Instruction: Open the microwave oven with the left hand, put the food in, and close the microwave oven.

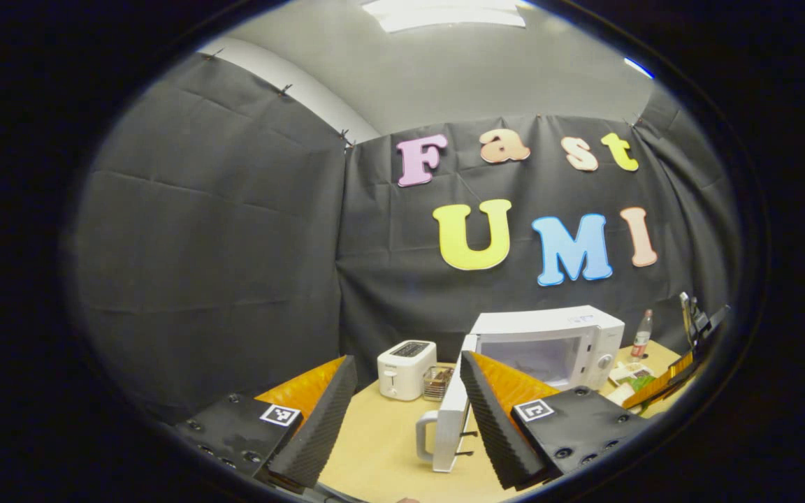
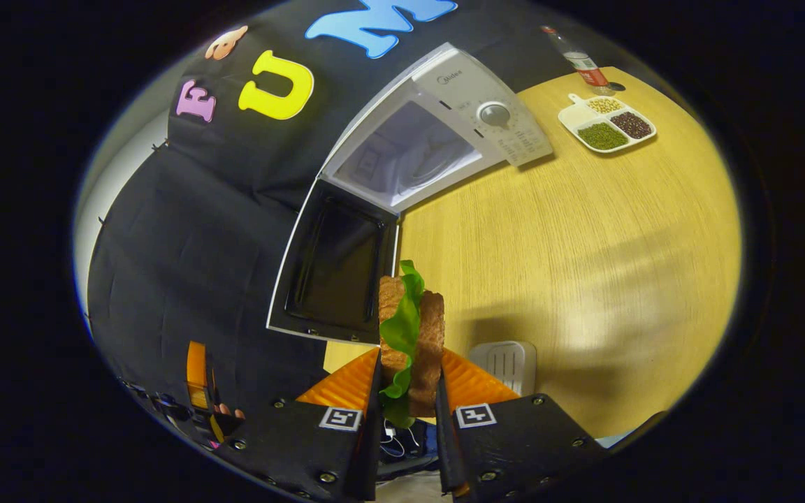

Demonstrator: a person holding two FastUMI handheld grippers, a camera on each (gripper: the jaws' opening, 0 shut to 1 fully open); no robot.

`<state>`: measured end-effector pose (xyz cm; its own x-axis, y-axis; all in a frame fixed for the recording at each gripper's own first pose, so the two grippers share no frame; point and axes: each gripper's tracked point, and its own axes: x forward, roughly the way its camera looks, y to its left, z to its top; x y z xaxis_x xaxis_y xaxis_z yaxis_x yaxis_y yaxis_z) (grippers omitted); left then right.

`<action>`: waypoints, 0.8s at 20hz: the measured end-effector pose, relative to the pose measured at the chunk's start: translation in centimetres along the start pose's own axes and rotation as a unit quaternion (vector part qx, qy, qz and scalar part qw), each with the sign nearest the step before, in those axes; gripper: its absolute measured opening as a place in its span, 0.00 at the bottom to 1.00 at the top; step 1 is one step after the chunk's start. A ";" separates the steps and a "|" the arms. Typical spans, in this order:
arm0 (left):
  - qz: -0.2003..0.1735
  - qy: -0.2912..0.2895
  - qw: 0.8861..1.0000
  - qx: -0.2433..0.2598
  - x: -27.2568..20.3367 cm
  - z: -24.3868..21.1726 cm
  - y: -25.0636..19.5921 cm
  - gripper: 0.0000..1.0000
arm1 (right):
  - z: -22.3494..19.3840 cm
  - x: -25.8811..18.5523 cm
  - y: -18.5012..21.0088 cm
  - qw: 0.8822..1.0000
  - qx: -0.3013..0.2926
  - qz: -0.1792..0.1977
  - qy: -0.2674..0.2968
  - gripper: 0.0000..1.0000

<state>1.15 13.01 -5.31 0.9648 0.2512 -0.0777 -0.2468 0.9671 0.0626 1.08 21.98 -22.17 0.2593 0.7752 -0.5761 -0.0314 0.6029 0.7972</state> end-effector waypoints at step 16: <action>-0.017 0.023 1.000 0.003 9.2 -3.3 8.2 0.95 | 10.9 10.5 4.2 0.976 0.030 -0.024 -0.214 0.34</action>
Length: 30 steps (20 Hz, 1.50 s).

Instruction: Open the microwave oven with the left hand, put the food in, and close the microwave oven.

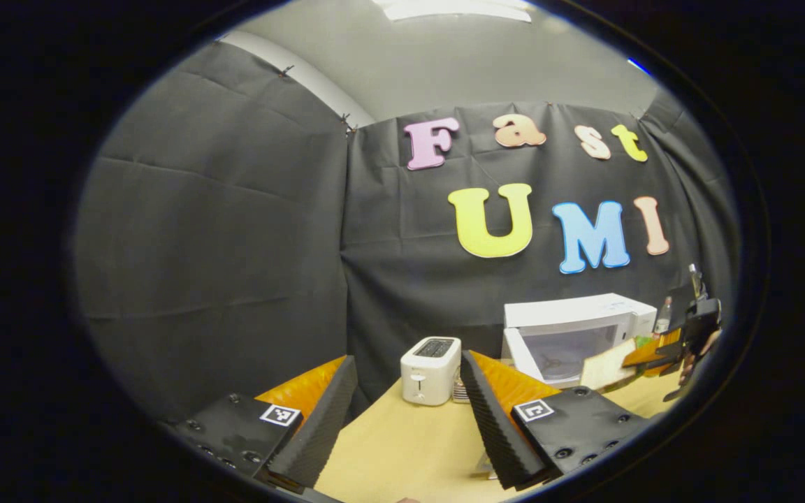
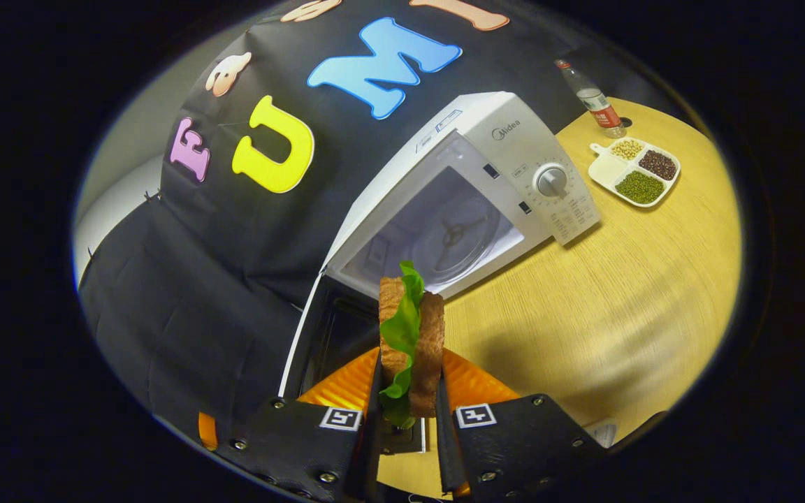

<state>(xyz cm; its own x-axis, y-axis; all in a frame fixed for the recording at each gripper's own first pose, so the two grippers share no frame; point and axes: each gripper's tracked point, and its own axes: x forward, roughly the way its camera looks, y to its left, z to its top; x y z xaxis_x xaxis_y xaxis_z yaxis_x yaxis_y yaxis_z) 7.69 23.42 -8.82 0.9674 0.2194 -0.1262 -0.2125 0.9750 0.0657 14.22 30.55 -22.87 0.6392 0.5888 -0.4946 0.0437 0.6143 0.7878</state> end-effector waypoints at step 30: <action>0.008 0.078 0.997 0.027 5.8 -6.2 6.4 0.99 | 7.4 21.3 -2.7 0.983 -0.024 -0.070 -0.170 0.35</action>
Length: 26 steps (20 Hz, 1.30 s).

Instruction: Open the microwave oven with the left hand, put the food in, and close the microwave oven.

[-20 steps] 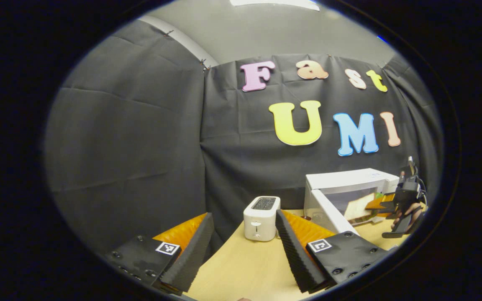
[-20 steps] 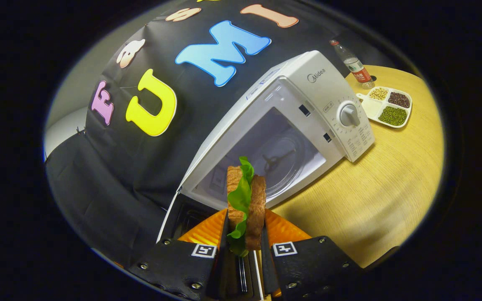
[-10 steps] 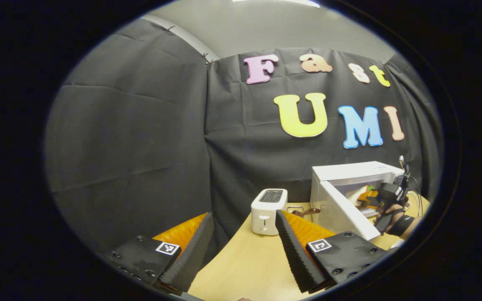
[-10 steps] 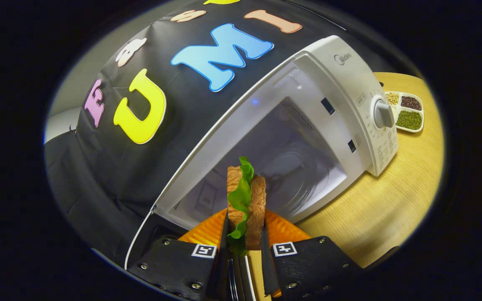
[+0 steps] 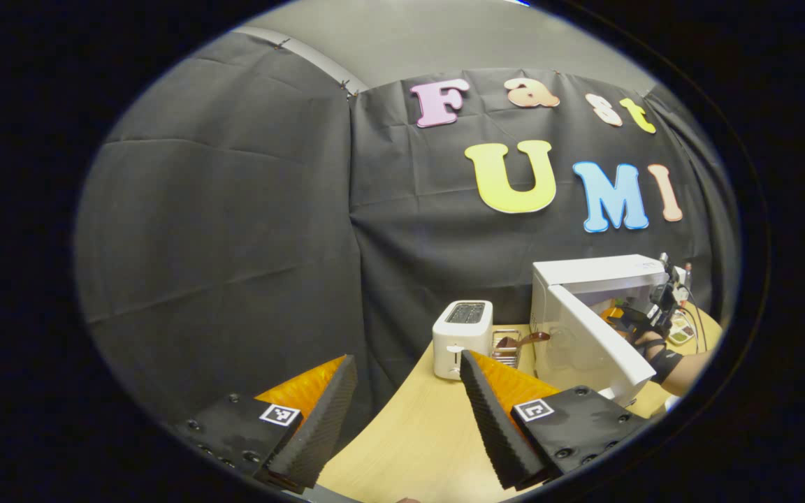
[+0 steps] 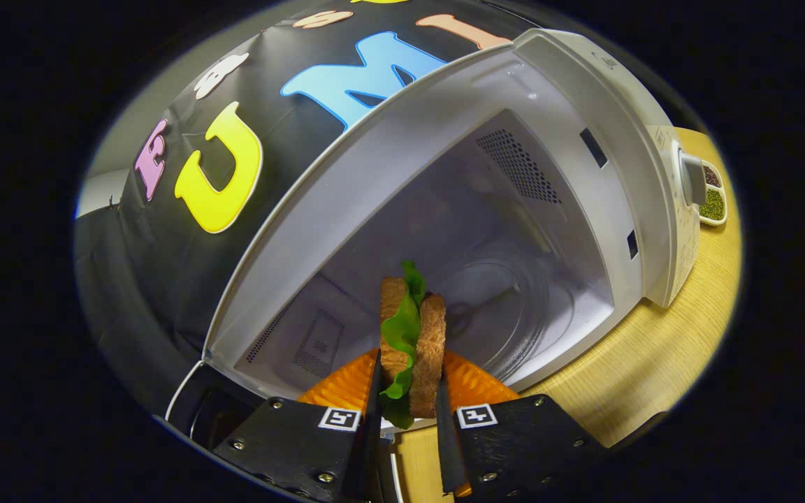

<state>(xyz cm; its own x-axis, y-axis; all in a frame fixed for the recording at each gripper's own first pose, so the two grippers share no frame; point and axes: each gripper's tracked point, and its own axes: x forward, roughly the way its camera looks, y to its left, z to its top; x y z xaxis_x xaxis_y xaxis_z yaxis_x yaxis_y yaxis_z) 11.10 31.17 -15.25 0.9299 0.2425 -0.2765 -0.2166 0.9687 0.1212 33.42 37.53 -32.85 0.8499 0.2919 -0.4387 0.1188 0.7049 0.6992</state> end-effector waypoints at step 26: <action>-0.036 -0.008 0.999 -0.032 1.1 -1.8 -5.2 0.99 | 9.8 -15.7 2.3 0.941 -0.318 -0.030 -0.108 0.97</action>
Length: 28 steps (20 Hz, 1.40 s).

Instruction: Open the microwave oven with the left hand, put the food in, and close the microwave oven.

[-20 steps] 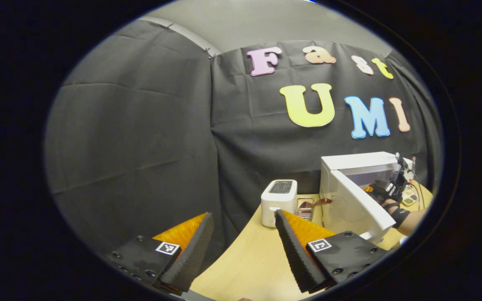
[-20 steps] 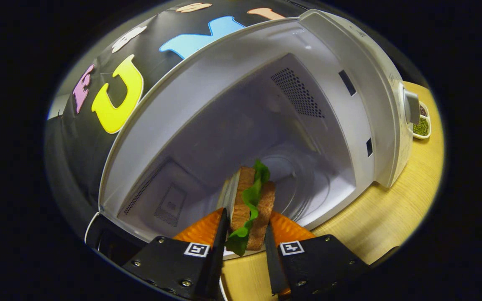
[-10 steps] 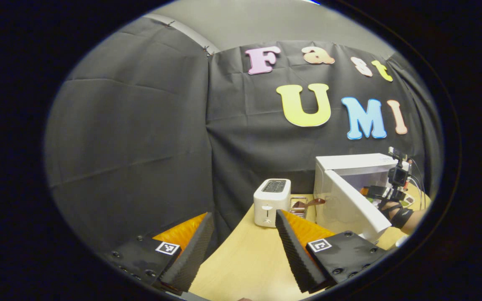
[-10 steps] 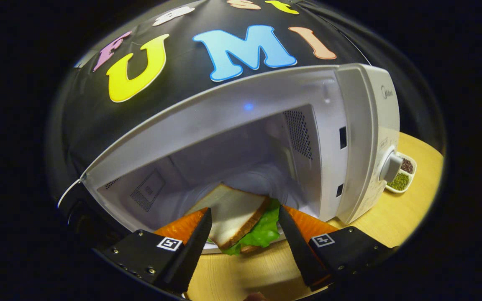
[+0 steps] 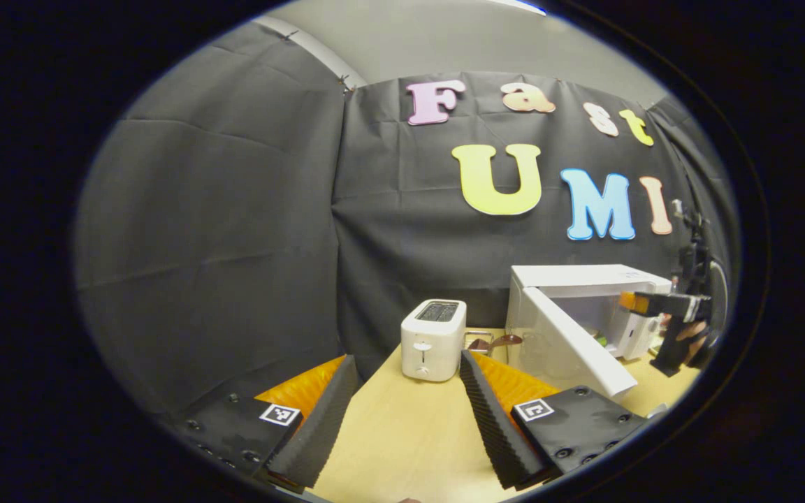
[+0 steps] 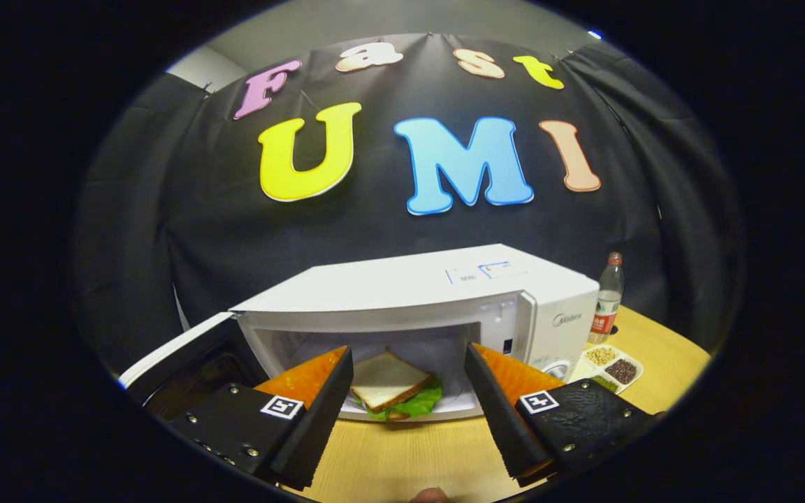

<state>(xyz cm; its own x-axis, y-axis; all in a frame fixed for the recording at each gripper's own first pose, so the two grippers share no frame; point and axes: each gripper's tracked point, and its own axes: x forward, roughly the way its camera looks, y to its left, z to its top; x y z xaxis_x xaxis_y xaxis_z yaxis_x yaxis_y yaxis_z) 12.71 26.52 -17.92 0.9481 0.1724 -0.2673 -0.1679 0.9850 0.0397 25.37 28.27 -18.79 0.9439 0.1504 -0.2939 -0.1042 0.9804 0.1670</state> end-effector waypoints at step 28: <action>-0.032 0.057 0.997 0.034 0.0 -7.3 -10.8 0.10 | 8.3 -23.1 -16.4 0.994 -0.061 -0.023 -0.088 0.96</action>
<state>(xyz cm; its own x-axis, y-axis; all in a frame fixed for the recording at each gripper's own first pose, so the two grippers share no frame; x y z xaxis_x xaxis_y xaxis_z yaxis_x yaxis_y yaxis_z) 12.53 15.81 -25.33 0.9192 0.1100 -0.3781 -0.0849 0.9930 0.0823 7.87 7.65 -6.95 0.9876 0.0912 -0.1281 -0.0870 0.9955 0.0382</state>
